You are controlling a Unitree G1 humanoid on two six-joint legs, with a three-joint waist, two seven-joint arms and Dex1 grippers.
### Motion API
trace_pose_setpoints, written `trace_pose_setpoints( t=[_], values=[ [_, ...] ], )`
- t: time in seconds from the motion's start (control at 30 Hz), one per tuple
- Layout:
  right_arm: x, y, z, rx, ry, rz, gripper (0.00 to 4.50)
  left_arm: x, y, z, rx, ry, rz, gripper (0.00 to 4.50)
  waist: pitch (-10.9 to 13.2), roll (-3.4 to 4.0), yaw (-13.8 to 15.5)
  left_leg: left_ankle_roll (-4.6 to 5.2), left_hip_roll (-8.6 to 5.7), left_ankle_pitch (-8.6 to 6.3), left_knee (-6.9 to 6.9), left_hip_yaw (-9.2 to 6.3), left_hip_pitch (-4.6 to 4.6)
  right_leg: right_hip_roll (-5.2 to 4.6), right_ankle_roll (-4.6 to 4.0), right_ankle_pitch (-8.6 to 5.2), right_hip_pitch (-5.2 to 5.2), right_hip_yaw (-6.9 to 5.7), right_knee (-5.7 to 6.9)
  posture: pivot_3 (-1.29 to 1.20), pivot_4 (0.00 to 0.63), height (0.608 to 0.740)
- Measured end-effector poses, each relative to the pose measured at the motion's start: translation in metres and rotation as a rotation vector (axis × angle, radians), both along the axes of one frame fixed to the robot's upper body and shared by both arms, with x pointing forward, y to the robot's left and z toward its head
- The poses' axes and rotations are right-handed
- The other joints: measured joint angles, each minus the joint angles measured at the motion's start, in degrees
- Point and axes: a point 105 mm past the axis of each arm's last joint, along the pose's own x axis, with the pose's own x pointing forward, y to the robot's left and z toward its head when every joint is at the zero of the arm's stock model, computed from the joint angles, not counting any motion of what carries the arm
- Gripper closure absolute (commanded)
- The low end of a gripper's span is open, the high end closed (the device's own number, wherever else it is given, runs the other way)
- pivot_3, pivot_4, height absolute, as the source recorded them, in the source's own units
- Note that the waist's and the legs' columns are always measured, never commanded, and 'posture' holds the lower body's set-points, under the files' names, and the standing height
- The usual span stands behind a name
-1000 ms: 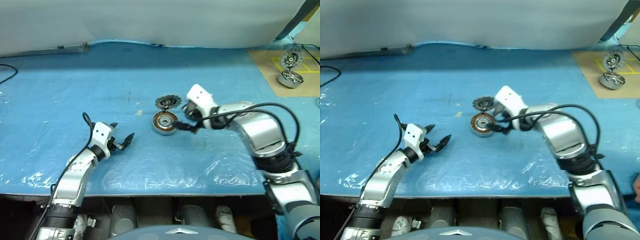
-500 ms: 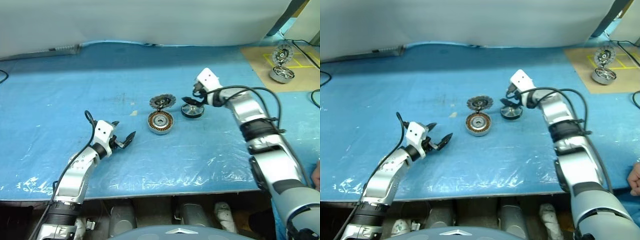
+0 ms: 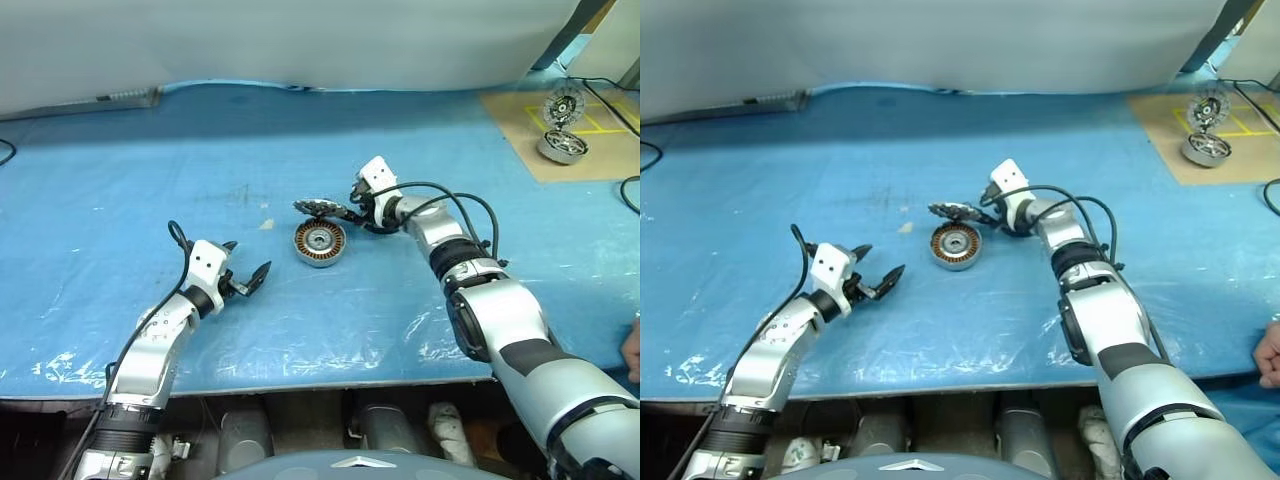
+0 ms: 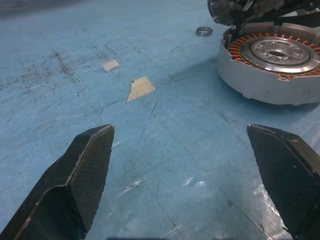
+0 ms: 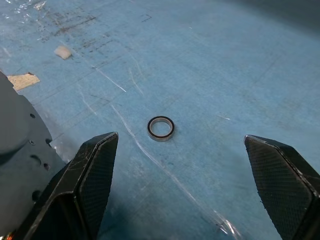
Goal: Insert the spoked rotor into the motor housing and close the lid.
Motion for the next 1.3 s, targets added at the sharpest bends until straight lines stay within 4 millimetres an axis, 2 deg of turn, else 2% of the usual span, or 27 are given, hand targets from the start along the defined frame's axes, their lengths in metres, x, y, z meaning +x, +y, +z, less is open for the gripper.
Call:
trace_pose_setpoints(
  t=[0.2, 0.33, 0.57, 0.67, 0.8, 0.9, 0.97, 1.07, 1.1, 1.2, 1.3],
  values=[
    [0.001, 0.014, -0.001, 0.008, -0.022, -0.008, 0.2, -0.001, -0.003, 0.001, -0.004, 0.002, -0.005, 0.0, 0.0, 0.0, 0.1, 0.0, 0.0, 0.0, 0.0, 0.0, 0.0, -0.01, 0.0, 0.0, -0.04, -0.03, -0.02, 0.0, 0.15, 0.74],
    [0.006, 0.01, 0.004, 0.024, -0.047, -0.069, 0.2, 0.0, -0.002, 0.0, -0.004, 0.012, 0.0, 0.0, 0.01, 0.01, 0.15, 0.0, 0.0, 0.0, 0.01, 0.0, 0.0, -0.01, 0.0, 0.0, -0.04, -0.03, -0.01, 0.0, 0.15, 0.74],
    [0.023, -0.025, 0.044, 0.073, -0.15, -0.207, 0.2, 0.007, 0.0, 0.003, -0.003, 0.037, 0.006, 0.0, 0.02, 0.03, 0.23, -0.03, -0.01, 0.02, 0.02, 0.0, -0.01, -0.01, 0.0, 0.0, -0.04, -0.03, -0.02, 0.0, 0.15, 0.74],
    [0.024, -0.029, 0.054, 0.107, -0.168, -0.196, 0.2, 0.016, 0.002, 0.009, -0.01, 0.043, 0.009, 0.0, 0.02, 0.03, 0.23, -0.02, -0.03, 0.02, 0.03, 0.0, -0.04, -0.01, 0.0, 0.0, -0.07, -0.02, -0.01, 0.0, 0.15, 0.74],
    [0.018, -0.032, 0.079, 0.183, -0.23, -0.135, 0.2, 0.032, 0.012, 0.015, -0.016, 0.067, 0.006, 0.0, 0.02, 0.03, 0.24, -0.01, -0.02, 0.03, 0.03, -0.02, -0.12, 0.02, 0.0, 0.01, -0.08, -0.02, 0.01, 0.0, 0.15, 0.74],
    [-0.002, -0.034, 0.083, 0.254, -0.238, -0.08, 0.2, 0.048, 0.026, 0.022, -0.03, 0.089, 0.01, 0.0, 0.02, 0.01, 0.63, -0.1, -0.03, 0.09, 0.03, -0.04, -0.08, 0.04, 0.02, 0.02, -0.08, -0.02, -0.02, 0.0, 0.15, 0.74],
    [-0.029, -0.038, 0.075, 0.301, -0.221, -0.052, 0.2, 0.063, 0.029, 0.03, -0.035, 0.096, -0.022, 0.0, 0.05, -0.03, 1.62, -0.13, -0.04, 0.11, -0.02, -0.08, -0.07, 0.05, 0.04, 0.03, -0.06, -0.03, -0.04, 0.0, 0.15, 0.74],
    [-0.065, -0.032, 0.061, 0.339, -0.168, -0.01, 0.2, 0.083, 0.035, 0.044, -0.025, 0.077, -0.05, 0.0, 0.07, -0.04, 2.27, -0.17, -0.08, 0.12, -0.05, -0.09, -0.06, 0.04, 0.12, 0.07, -0.05, -0.01, -0.1, 0.0, 0.15, 0.74],
    [-0.08, -0.03, 0.061, 0.35, -0.16, -0.002, 0.2, 0.092, 0.034, 0.05, -0.025, 0.065, -0.07, 0.0, 0.07, -0.05, 2.4, -0.19, -0.11, 0.13, -0.06, -0.09, -0.05, 0.02, 0.15, 0.08, -0.04, 0.0, -0.16, 0.0, 0.15, 0.74],
    [-0.107, -0.027, 0.06, 0.373, -0.154, -0.004, 0.2, 0.107, 0.027, 0.06, 0.005, 0.029, -0.117, 0.0, 0.07, -0.06, 2.63, -0.39, -0.16, 0.02, -0.07, -0.11, 0.12, 0.0, 0.25, 0.13, 0.18, 0.09, -0.33, 0.0, 0.15, 0.74],
    [-0.132, -0.033, 0.041, 0.353, -0.122, -0.056, 0.2, 0.119, 0.011, 0.065, 0.006, 0.016, -0.175, 0.0, 0.09, -0.11, 3.15, -0.44, -0.23, 0.0, -0.26, -0.11, 0.37, -0.03, 0.35, 0.16, 0.49, 0.13, -0.56, 0.0, 0.15, 0.74]
  ],
)
